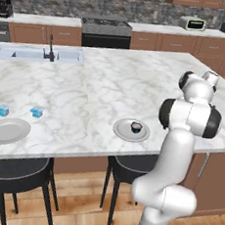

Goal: Place two yogurt containers on each plate.

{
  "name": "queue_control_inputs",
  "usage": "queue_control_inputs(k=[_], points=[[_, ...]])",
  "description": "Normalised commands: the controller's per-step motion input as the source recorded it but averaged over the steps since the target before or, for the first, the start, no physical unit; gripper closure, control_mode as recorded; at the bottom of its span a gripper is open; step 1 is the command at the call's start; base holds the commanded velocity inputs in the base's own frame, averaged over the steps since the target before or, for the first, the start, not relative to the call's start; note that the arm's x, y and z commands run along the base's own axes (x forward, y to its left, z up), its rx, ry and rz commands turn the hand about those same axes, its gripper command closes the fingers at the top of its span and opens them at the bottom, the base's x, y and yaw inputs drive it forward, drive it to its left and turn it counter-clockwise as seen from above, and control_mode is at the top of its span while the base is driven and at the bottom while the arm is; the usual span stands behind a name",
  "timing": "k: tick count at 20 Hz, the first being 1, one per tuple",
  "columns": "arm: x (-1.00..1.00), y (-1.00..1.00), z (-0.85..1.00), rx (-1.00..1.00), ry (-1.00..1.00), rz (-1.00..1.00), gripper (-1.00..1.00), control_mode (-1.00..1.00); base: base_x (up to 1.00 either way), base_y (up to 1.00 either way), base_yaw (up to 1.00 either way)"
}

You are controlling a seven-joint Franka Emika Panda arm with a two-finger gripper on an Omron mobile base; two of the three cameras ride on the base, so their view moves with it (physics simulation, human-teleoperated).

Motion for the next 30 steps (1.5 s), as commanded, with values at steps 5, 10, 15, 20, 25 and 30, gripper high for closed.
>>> queue_control_inputs(k=[5, 10, 15, 20, 25, 30], points=[[0.0, 1.0, 0.03, -0.16, 0.08, -0.1, 1.0, -1.0, 0.0, 0.0, 0.0], [0.05, 0.87, 0.14, -0.01, 0.38, -0.07, 1.0, -1.0, 0.0, 0.0, 0.0], [-0.05, 0.73, 0.17, 0.0, 0.28, -0.02, 1.0, -1.0, 0.0, 0.0, 0.0], [-0.03, 0.7, 0.09, 0.0, 0.2, -0.03, 1.0, -1.0, 0.0, 0.0, 0.0], [0.01, 0.69, -0.14, 0.0, 0.04, -0.17, 1.0, -1.0, 0.0, 0.0, 0.0], [0.03, 0.7, -0.33, 0.0, 0.0, -0.35, 1.0, -1.0, 0.0, 0.0, 0.0]])
